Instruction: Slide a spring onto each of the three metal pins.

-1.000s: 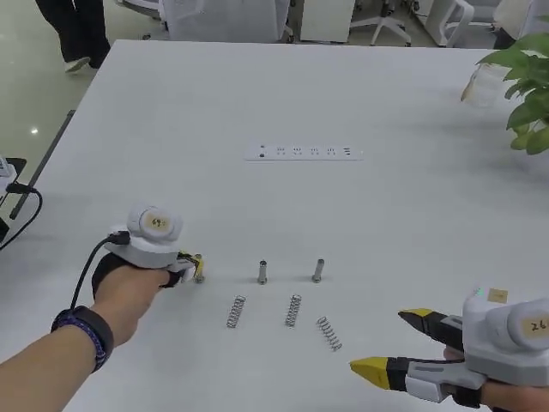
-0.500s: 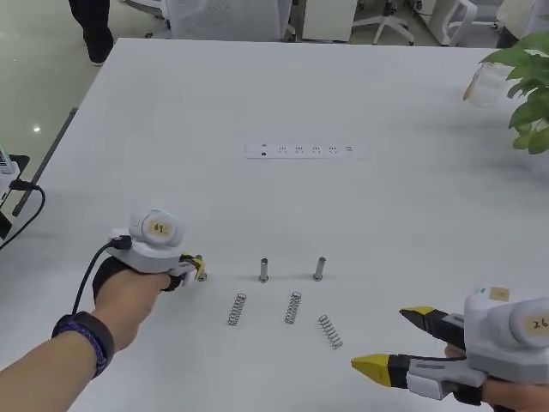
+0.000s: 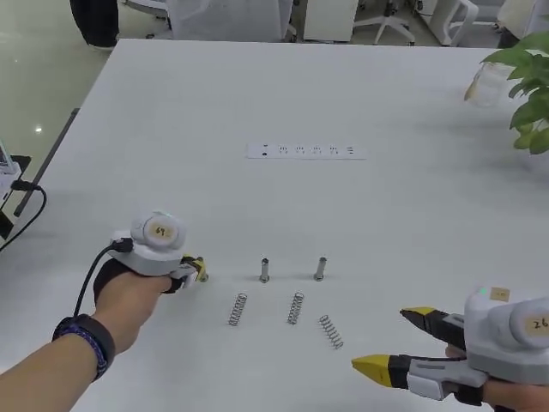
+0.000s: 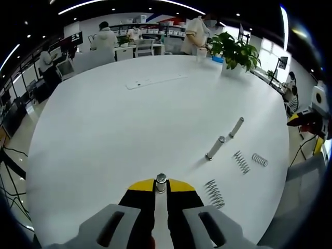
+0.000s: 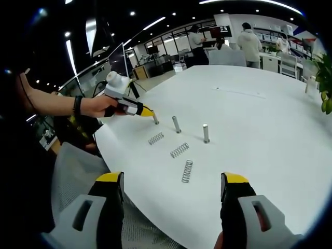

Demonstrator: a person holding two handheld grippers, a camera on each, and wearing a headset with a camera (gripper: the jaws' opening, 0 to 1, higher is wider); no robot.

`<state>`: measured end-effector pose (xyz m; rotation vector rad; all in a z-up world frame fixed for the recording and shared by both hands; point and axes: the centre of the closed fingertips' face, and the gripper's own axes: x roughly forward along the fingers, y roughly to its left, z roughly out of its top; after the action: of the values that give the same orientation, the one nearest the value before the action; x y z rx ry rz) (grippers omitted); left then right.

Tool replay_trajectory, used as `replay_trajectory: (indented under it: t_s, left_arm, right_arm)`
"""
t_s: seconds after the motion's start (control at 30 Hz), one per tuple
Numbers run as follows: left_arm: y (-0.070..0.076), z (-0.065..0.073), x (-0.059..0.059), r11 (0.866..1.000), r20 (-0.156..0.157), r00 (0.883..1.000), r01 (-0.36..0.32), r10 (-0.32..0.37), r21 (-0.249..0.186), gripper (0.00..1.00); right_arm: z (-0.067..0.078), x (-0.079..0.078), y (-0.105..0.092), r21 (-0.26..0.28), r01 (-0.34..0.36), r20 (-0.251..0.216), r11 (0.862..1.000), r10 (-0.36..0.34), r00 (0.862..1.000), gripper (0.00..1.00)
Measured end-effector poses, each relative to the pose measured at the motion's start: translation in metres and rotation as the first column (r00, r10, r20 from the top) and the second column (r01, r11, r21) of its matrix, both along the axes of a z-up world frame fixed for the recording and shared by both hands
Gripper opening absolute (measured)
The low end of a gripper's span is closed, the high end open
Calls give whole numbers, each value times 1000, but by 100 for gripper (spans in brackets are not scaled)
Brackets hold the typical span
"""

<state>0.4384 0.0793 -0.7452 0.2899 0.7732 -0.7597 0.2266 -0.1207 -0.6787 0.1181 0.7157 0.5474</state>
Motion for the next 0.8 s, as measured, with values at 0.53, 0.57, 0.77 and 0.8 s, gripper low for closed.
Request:
replay_trajectory:
  t_s: [0.53,0.57,0.77,0.8]
  left_arm:
    - [2,-3,-4,1000,-29,999,-18,17,-10,5]
    - [2,-3,-5,1000,-27,999,-18,18,-11,5]
    - [6,-4,-12,1000,-52,998,-23,22,-20,9]
    - [7,-4,-12,1000,-53,998,-24,23,-21,10]
  right_arm:
    - [1,1,-2,3,3,4,1000,-3,1000,74]
    - [1,1,-2,3,4,4,1000,-4,1000,74]
    - [1,0,-2,3,0,1,1000,0,1000,75]
    - [1,0,-2,2,-1,1,1000,1,1000,75]
